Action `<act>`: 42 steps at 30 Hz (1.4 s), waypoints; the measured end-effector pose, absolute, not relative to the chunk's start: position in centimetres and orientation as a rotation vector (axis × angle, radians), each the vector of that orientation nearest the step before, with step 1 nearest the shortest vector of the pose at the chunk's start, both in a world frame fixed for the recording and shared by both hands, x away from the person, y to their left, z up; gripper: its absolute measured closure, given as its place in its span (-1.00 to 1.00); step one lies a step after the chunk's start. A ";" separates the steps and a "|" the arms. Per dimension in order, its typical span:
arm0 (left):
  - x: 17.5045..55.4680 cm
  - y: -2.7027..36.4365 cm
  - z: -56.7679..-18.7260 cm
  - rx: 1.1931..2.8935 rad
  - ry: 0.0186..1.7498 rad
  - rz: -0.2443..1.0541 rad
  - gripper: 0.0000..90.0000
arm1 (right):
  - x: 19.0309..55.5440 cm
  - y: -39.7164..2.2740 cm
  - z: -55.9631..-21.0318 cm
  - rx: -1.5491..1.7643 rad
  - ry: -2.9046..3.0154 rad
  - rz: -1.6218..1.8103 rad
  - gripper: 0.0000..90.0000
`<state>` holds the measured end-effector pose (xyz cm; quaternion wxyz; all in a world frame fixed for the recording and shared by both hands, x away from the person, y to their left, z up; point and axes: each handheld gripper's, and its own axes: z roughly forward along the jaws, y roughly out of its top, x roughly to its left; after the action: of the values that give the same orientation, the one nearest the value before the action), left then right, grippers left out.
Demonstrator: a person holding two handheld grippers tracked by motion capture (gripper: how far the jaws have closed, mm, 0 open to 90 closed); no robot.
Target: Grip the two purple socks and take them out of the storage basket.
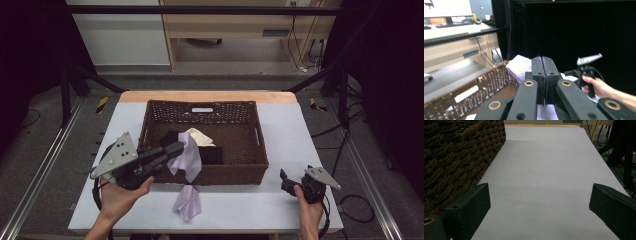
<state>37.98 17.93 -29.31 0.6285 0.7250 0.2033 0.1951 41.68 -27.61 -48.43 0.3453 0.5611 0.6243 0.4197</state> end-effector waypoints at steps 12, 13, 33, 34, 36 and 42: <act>36.8 18.5 -37.4 1.819 0.567 0.353 0.97 | 41.6 -27.5 -48.4 1.457 1.614 1.086 -0.91; 36.8 18.5 -38.0 1.837 0.578 0.347 0.96 | 41.6 -27.5 -48.4 1.456 1.615 1.086 -0.91; 37.7 21.6 -45.7 1.960 0.813 0.433 0.24 | 41.6 -27.5 -48.4 1.457 1.614 1.079 -0.91; 37.8 22.2 -45.7 1.951 0.837 0.456 0.15 | 41.6 -27.5 -48.4 1.456 1.613 1.079 -0.91; 38.0 23.0 -46.0 1.938 0.876 0.466 0.06 | 41.6 -27.5 -48.4 1.452 1.611 1.081 -0.91; 38.5 24.4 -46.8 1.961 0.951 0.480 -0.18 | 41.7 -27.6 -48.4 1.461 1.610 1.088 -0.91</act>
<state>38.50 24.39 -46.84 0.4393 0.7894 0.3828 0.1931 41.66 -27.60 -48.41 0.3481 0.5634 0.6208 0.4195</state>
